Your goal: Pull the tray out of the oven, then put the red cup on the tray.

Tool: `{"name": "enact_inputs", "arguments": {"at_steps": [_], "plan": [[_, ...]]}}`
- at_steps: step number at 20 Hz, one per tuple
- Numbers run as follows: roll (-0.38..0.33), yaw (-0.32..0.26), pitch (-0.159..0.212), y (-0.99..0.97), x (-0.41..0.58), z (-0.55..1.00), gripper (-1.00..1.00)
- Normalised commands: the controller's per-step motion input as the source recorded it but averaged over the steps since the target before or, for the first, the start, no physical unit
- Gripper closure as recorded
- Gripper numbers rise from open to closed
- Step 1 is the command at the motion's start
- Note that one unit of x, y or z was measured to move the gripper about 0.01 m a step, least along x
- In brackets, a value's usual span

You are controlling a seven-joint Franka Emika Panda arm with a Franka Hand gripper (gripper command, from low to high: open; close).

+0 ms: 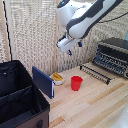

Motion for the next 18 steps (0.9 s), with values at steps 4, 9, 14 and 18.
{"name": "enact_inputs", "arguments": {"at_steps": [4,9,14,18], "plan": [[-0.312,0.033,0.000,-0.45,0.110,-0.06,-1.00],[-0.291,0.061,0.000,-0.44,0.169,-0.14,-1.00],[-0.276,0.072,0.000,-0.44,0.160,-0.17,-1.00],[-0.234,0.095,0.000,-0.51,0.163,-0.17,-1.00]]}}
